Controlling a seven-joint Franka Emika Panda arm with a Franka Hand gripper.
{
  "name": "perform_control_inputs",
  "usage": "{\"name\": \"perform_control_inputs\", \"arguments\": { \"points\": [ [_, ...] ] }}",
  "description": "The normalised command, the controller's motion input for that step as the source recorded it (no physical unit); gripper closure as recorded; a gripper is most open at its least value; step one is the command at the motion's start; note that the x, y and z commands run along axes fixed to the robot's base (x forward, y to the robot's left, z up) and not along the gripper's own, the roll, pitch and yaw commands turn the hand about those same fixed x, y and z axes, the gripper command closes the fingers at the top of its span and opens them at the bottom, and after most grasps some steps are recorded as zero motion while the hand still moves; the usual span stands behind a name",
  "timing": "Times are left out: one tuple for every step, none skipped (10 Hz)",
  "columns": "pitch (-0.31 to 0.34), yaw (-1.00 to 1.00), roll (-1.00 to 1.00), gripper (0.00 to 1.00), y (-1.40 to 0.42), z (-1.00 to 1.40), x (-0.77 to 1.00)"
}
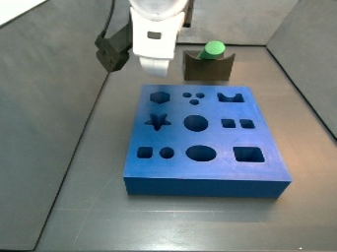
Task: Pick up the oval object. Move up. Place the oval object on the fixture. Regrasp the oval object. Move to above the board. Insert the oval object.
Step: Regrasp the oval object.
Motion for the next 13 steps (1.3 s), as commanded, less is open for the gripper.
{"name": "perform_control_inputs", "arguments": {
  "points": [
    [0.084,0.39,0.08,0.00,-0.04,0.00,0.05],
    [0.013,0.36,0.07,0.00,-0.03,0.00,0.05],
    [-0.058,0.30,0.06,0.00,-0.04,-0.01,0.04],
    [-0.084,0.25,0.06,0.00,-0.04,-0.01,0.04],
    [-0.089,0.21,0.06,0.00,-0.04,-0.01,0.04],
    [-0.045,0.20,0.09,0.00,-0.02,-0.01,1.00],
    [-0.041,0.15,0.10,0.00,-0.02,-0.01,1.00],
    [-0.026,0.10,0.11,0.00,-0.02,-0.03,1.00],
    [-0.028,0.08,0.12,0.00,-0.02,-0.03,1.00],
    [-0.030,0.05,0.12,0.00,-0.02,-0.03,1.00],
    [-0.024,0.02,0.12,0.00,-0.02,-0.03,1.00],
    [-0.008,0.00,0.11,0.00,-0.02,-0.04,1.00],
    [0.011,-0.01,0.11,0.00,-0.02,-0.04,1.00]
  ]
}}
